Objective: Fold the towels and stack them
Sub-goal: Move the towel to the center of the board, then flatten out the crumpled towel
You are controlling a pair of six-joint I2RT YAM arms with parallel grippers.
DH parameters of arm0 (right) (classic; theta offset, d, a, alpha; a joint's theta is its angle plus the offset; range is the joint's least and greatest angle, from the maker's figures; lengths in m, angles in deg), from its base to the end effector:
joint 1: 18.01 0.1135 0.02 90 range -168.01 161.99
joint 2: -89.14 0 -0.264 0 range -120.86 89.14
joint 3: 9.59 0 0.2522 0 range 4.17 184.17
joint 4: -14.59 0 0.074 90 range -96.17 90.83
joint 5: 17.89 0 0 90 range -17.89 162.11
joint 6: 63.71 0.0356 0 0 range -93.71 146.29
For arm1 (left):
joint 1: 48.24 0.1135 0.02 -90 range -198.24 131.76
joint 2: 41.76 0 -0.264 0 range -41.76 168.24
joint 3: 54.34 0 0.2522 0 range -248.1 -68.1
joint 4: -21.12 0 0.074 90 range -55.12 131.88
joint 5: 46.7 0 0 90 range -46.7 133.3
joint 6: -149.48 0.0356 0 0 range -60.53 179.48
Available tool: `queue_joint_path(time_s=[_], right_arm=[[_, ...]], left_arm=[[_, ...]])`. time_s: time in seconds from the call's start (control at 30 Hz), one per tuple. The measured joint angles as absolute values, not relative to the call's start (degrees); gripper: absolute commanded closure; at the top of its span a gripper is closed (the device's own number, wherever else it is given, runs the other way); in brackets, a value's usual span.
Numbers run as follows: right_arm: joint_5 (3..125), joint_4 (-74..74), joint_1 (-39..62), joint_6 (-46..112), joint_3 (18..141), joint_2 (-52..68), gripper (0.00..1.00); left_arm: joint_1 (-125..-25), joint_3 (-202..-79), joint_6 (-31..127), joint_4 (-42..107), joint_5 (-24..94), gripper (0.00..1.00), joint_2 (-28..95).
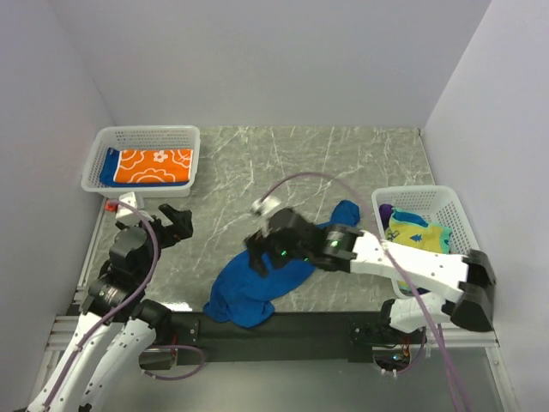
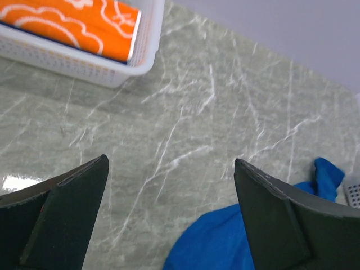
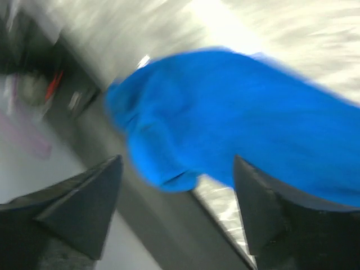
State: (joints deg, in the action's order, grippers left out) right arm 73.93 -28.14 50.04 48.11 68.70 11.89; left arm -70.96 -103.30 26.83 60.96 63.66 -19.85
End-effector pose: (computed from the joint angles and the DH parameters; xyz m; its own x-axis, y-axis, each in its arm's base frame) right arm 0.1116 0.2739 0.3027 -0.5721 -0.4256 -0.7011 -0.7600 0.5966 0.2580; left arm 0.1011 -0.0289 0.3029 -0.1984 -0.4653 -0.8626 -0.0688 0.8846 -0.4613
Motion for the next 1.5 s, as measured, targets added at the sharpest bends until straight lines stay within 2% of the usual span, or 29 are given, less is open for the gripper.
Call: queue_joint_path(time_s=[0.1,0.17,0.33,0.53,0.67,0.73,0.83,0.97,1.0,1.1,1.23,1.27,1.3,1.33,1.37,1.43,1.5], right_arm=[[80.75,-28.03,41.60,50.78,66.01,18.33,0.13],[86.06,-27.57,33.16,53.40,62.54,22.90,0.18],[91.53,-25.56,20.36,57.67,51.67,26.16,0.25],[91.22,-22.08,16.31,58.37,47.85,17.53,0.29],[90.92,-18.48,16.07,57.99,47.96,12.15,0.42],[90.94,-17.56,16.07,57.86,48.22,8.94,0.43],[91.24,-17.25,15.94,57.45,48.55,5.40,0.57],[92.23,-17.54,15.68,56.62,49.38,2.73,0.97],[92.16,-17.91,15.61,56.27,49.97,2.49,1.00],[90.61,-19.46,15.61,55.81,53.55,2.31,1.00],[82.76,-18.17,16.07,57.58,62.34,2.47,1.00],[80.25,-16.73,16.42,58.69,64.29,2.47,0.94],[77.93,-14.72,16.99,60.14,66.14,2.47,0.81],[76.29,-13.01,17.54,61.36,67.50,2.25,0.62],[73.98,-11.00,18.30,62.78,69.47,1.64,0.34],[69.12,-7.70,19.81,64.29,74.34,-1.31,0.23],[64.77,-6.81,20.90,64.33,80.07,-5.60,0.23]], left_arm=[[-70.96,-103.30,26.96,60.90,62.98,0.01,-16.16],[-70.91,-103.30,27.18,60.83,61.56,0.01,-13.12],[-70.91,-103.37,27.20,59.28,54.00,0.01,-4.77],[-72.05,-103.48,25.43,54.91,42.37,0.01,7.80],[-75.79,-103.48,23.20,52.33,39.42,0.02,12.67],[-77.75,-103.48,22.11,50.91,39.13,0.03,13.85],[-80.46,-103.43,20.52,48.75,39.48,0.06,15.60],[-83.68,-101.99,17.83,45.69,40.77,0.09,18.40],[-84.38,-101.34,17.00,45.18,41.08,0.10,19.21],[-85.62,-99.26,14.99,45.44,42.54,0.10,20.37],[-85.84,-97.90,13.11,46.95,45.58,0.11,17.35],[-85.84,-97.90,13.02,47.11,46.43,0.10,15.89],[-85.84,-97.90,12.91,47.11,47.26,0.10,14.27],[-85.84,-97.90,12.80,47.11,48.07,0.10,12.65],[-85.84,-97.93,12.71,47.11,49.03,0.09,11.03],[-85.88,-98.06,12.67,47.08,50.52,0.09,9.18],[-85.88,-98.36,12.62,47.15,51.61,0.09,9.02]])
